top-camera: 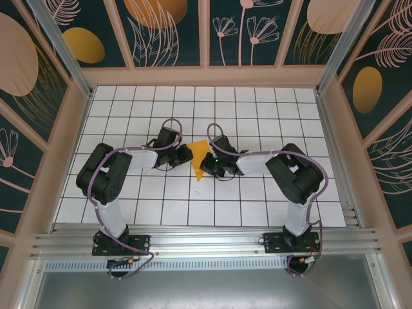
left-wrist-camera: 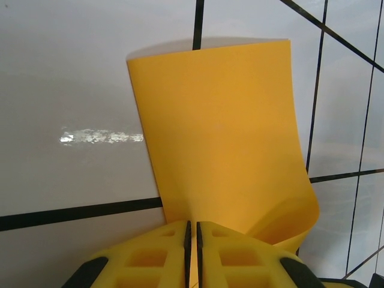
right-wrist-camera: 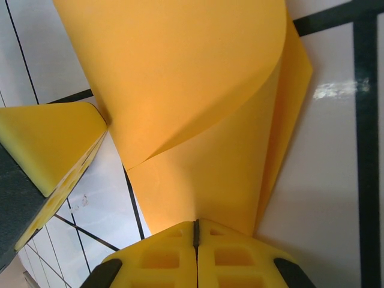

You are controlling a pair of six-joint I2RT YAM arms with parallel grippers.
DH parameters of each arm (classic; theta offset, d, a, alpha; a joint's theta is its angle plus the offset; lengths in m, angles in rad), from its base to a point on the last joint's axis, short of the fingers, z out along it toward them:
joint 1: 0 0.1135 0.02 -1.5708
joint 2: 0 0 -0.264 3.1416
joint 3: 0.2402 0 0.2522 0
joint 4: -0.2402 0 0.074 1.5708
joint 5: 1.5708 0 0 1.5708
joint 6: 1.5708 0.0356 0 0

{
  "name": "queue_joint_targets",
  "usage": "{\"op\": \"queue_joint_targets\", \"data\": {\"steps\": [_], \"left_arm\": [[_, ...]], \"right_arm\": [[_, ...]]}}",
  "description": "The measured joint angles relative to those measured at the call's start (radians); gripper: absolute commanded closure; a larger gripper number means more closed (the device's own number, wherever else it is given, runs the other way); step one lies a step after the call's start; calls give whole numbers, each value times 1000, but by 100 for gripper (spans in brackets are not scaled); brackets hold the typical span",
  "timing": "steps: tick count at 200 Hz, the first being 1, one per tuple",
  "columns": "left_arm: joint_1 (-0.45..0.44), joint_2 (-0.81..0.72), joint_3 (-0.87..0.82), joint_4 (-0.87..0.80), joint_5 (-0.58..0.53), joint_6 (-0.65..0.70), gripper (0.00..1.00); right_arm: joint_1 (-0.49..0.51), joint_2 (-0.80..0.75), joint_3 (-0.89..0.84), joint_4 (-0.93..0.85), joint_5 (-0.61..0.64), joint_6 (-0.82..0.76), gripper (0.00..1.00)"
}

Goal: Fold a paper plane with a square sheet of paper (pick it up from the middle)
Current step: Third fold the triangle at the center of the table.

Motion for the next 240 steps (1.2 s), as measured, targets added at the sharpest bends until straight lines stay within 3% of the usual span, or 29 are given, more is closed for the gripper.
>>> {"op": "queue_joint_targets", "data": {"steps": [65,105,240], "left_arm": [[-12,-114,-50,42,59,-17,88],[-45,-114,-90,31,68,-19,95],[-54,-40,-59,-23,30,-10,100]], "right_arm": [[0,3,0,3,0,0,94],[0,5,2,3,0,0,94],[0,6,4,7,-3,-5,93]]}}
